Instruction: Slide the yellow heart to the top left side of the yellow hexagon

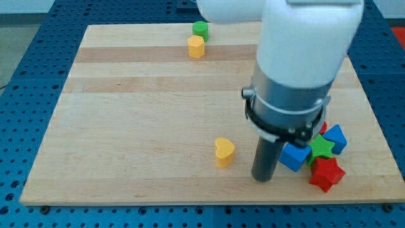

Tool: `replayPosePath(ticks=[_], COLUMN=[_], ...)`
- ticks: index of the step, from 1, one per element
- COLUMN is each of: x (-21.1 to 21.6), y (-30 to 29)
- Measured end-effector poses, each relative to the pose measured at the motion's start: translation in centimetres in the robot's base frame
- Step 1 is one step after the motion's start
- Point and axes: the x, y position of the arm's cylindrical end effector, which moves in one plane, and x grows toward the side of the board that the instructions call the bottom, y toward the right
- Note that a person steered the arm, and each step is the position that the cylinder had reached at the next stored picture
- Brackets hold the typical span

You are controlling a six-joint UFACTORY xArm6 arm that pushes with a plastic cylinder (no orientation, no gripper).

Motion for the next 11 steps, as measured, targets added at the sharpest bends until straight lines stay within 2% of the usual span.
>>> replayPosePath(ticks=[1,2,3,4,6,8,9,10,11], x=[-2.4,-8.4,-11.7,-5.9,-4.8,-3.4,-5.1,-9.7,-9.4], y=[-4.8,-5.1,-8.0,-4.5,-4.3,-7.7,-14.5,-20.9,-18.3])
